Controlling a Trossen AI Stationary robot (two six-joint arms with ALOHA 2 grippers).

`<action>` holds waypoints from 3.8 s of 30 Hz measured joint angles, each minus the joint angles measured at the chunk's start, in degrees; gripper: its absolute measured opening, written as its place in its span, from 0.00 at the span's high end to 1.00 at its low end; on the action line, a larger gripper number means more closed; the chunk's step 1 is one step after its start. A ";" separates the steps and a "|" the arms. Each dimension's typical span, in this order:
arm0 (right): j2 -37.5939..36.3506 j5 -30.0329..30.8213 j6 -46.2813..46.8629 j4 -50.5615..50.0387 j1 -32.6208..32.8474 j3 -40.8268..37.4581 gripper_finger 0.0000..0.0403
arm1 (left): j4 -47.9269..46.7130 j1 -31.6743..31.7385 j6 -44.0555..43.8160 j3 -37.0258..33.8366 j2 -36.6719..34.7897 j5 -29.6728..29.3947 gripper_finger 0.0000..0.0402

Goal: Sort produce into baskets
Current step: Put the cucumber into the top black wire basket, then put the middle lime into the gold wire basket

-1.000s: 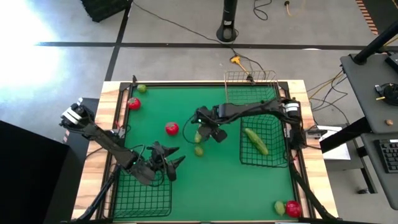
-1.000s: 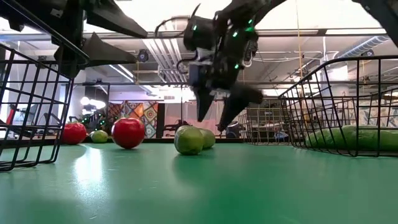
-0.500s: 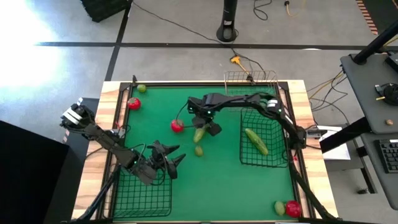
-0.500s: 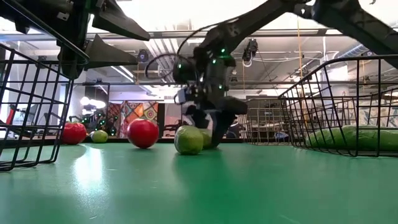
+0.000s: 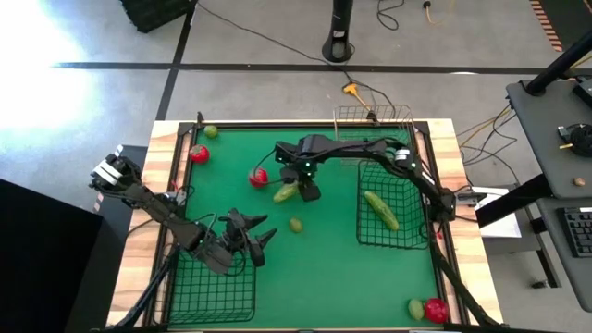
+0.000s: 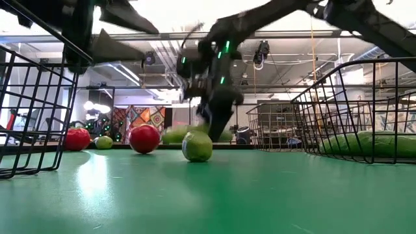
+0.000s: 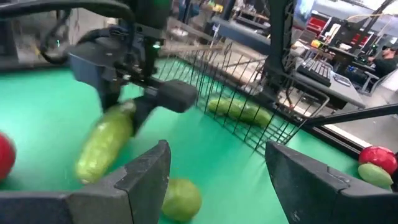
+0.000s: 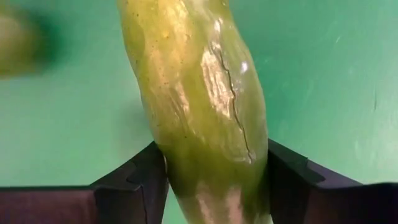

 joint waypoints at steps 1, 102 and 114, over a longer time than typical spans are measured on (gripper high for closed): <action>-1.75 -0.14 1.84 -2.23 0.78 0.00 0.52 | 0.41 -0.40 2.41 0.73 0.00 -0.85 0.39; -22.90 20.24 37.57 28.88 23.11 -31.62 0.18 | -2.68 -3.04 30.40 0.64 -4.56 0.79 0.39; -11.17 8.90 33.55 28.77 19.23 -24.41 0.24 | -3.13 -2.23 31.50 0.26 -4.26 -0.12 0.39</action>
